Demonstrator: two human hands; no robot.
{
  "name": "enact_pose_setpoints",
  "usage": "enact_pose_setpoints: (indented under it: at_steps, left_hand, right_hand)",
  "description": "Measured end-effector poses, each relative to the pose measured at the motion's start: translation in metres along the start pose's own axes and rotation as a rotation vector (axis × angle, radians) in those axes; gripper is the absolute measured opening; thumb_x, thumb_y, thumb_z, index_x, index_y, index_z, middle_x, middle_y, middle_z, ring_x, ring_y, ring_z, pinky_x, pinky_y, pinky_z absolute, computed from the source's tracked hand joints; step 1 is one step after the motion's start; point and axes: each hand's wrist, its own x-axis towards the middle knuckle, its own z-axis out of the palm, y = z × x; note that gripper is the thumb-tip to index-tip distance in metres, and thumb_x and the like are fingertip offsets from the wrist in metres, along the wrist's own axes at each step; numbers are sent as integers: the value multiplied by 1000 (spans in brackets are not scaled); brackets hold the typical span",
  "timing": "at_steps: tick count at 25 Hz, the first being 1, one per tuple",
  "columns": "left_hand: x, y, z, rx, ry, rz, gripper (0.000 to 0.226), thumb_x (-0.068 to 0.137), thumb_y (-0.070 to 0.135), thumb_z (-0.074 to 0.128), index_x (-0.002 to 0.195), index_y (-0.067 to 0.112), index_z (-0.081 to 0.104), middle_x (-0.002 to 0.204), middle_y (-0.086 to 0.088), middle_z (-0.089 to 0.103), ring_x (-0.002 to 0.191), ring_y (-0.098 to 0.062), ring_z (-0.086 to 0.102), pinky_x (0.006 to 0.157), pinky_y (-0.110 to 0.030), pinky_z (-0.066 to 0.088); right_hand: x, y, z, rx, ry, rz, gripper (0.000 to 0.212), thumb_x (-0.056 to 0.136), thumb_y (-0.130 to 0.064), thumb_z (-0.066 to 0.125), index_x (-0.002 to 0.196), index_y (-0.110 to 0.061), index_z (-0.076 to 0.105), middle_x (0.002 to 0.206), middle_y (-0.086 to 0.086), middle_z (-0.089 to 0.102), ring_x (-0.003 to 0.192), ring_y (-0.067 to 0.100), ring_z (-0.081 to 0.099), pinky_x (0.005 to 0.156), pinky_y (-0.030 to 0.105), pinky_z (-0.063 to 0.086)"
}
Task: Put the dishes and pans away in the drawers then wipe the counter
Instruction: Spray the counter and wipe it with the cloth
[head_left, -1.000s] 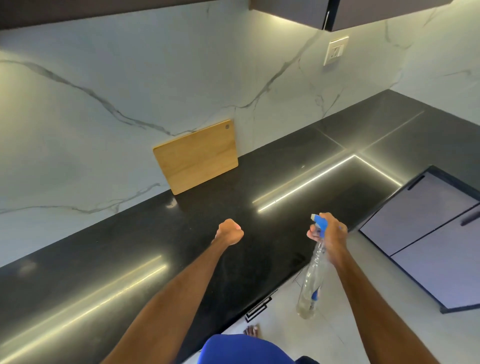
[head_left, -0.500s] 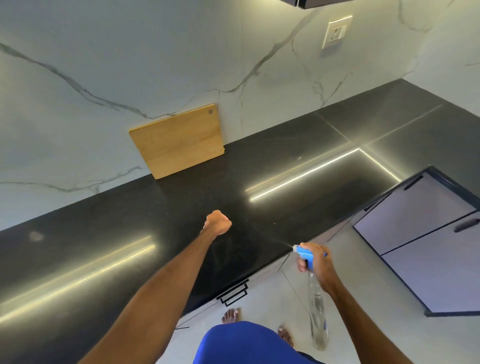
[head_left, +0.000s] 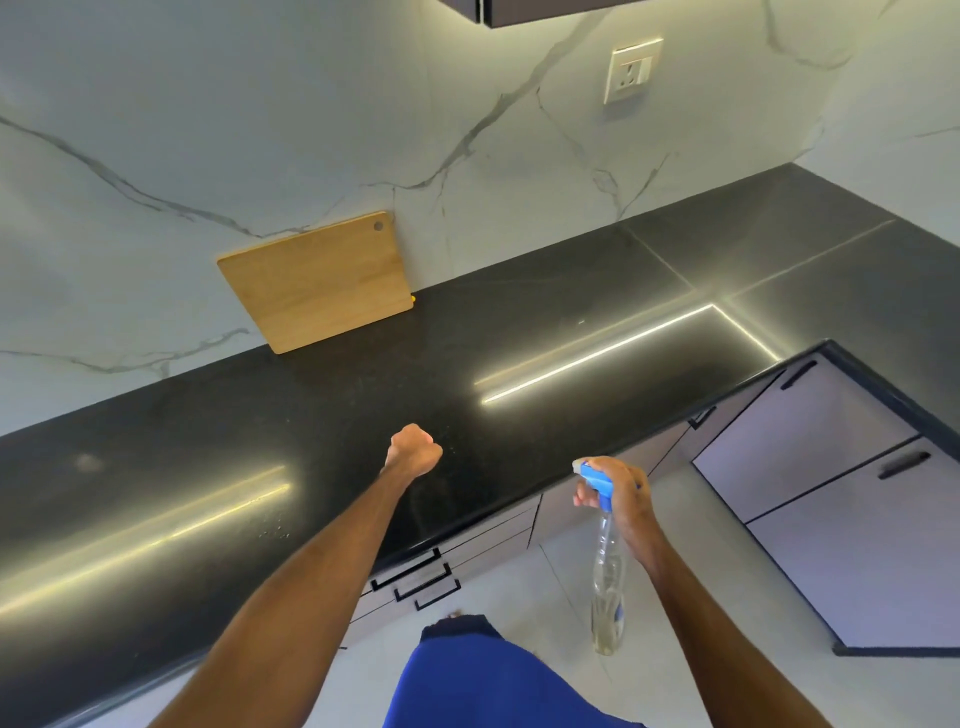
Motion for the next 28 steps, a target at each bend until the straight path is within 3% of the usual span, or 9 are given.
enact_pose_setpoints:
  at_steps: [2,5,9,13,18,22,25,28]
  left_hand:
    - [-1,18,13,3,-29,44,11,86,4,56,81,3,65,84,-7,64,78,-20,63,70,-32,58]
    - [2,52,29,10,-64,118,14,86,4,56,92,1,68,92,-7,65,88,-24,66,79,-34,58]
    - [14,105,51,28,-86,183,31,87,5,55,115,-2,67,115,-14,67,109,-31,65,87,-32,53]
    - [43,167,69,10,-127,239,30,85,5,55,111,-1,68,115,-14,67,109,-32,64,84,-30,52]
    - [65,250,92,75,-183,387,21,80,4,54,94,-3,68,99,-16,70,97,-32,65,73,-33,49]
    - [72,294,109,138,-231,454,12,73,7,53,79,13,62,80,-11,56,78,-28,52,67,-34,37]
    - [78,319,119,130,-239,432,20,63,18,48,78,13,61,80,-11,56,77,-28,52,67,-35,39]
    - [91,343,130,125,-202,385,26,81,11,54,94,-4,70,99,-19,70,97,-37,65,78,-37,51]
  right_hand:
    - [8,-3,-15,14,58,8,27,84,-24,63,86,0,75,58,18,63,52,23,64,63,35,63]
    - [21,-5,-40,38,169,2,29,92,-20,61,79,4,71,58,18,61,53,27,62,66,36,63]
    - [44,-5,-73,58,274,31,30,89,-19,62,69,3,62,52,17,49,48,26,46,53,33,50]
    - [74,-15,-120,63,480,60,28,99,-15,59,83,5,70,58,15,63,53,28,60,54,30,55]
    - [116,-62,-173,168,643,-26,30,89,-26,65,77,2,71,60,18,62,53,29,58,59,34,55]
    - [148,-96,-215,237,782,-11,29,84,-25,65,94,2,63,63,16,52,43,22,50,44,30,48]
    - [172,-105,-242,248,799,43,31,85,-25,66,97,3,64,56,15,57,42,23,53,48,32,54]
    - [197,-113,-256,207,710,25,26,91,-22,64,88,3,68,52,11,62,44,22,57,55,33,58]
